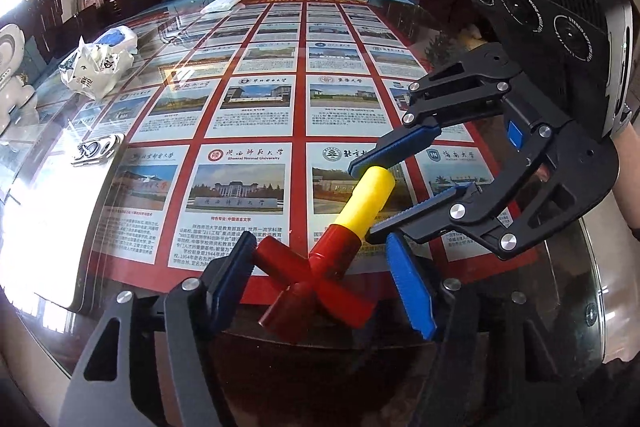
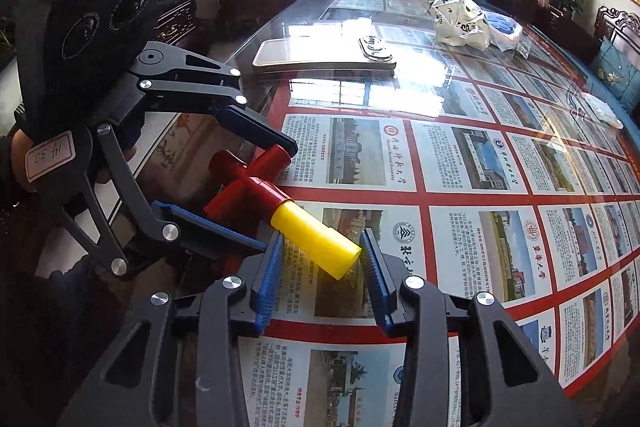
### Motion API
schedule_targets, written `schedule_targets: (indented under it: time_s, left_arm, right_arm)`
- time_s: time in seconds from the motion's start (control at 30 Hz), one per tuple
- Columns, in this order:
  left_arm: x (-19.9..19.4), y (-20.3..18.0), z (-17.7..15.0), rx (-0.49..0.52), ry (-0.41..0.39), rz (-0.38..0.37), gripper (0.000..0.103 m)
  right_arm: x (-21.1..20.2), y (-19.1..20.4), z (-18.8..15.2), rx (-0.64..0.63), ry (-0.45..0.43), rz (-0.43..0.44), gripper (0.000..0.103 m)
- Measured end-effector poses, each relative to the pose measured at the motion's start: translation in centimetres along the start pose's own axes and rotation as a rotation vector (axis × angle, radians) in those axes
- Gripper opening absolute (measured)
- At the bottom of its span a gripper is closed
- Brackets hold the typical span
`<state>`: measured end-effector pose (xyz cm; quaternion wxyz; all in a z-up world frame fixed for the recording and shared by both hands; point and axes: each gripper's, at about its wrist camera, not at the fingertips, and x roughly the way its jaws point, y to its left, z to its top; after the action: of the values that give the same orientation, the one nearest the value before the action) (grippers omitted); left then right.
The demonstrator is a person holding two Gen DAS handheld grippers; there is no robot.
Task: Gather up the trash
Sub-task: 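Grasp the yellow handle of the red cross with the right tool while the left tool steadies the cross, then lift the red cross in the right tool and carry it over the bucket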
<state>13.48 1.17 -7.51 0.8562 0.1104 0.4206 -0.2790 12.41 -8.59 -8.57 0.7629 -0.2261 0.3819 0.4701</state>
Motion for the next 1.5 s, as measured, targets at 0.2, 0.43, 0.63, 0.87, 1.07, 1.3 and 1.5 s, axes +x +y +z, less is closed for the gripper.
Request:
schedule_targets:
  time_s: [0.2,0.43,0.63,0.87,1.07,1.3,1.5]
  left_arm:
    - [-0.4,0.0,-0.3,-0.001,-0.001,-0.021,0.056]
    - [-1.1,-1.4,0.1,0.041,-0.025,-0.024,0.053]
    - [-1.9,-2.1,1.5,0.058,-0.044,-0.021,0.046]
    - [-1.1,-2.8,1.6,0.051,-0.027,-0.053,0.045]
    - [-1.0,-1.7,1.3,0.004,-0.030,-0.082,0.044]
    - [-1.0,-1.5,1.1,0.018,-0.042,-0.100,0.045]
    - [-0.4,-1.4,0.9,0.019,-0.026,-0.110,0.043]
  right_arm:
    - [-0.8,1.1,-0.8,-0.028,0.005,-0.028,0.033]
    - [-1.7,1.5,-1.7,-0.026,0.002,-0.059,0.032]
    - [-3.4,1.3,-2.5,0.009,-0.034,-0.067,0.029]
    - [-3.3,2.4,-3.5,-0.015,-0.014,-0.081,0.028]
    - [-2.9,2.0,-3.2,-0.008,-0.010,-0.059,0.028]
    - [-1.9,1.7,-2.6,-0.002,0.003,-0.006,0.031]
    - [-1.7,3.4,-2.3,-0.090,0.010,0.023,0.019]
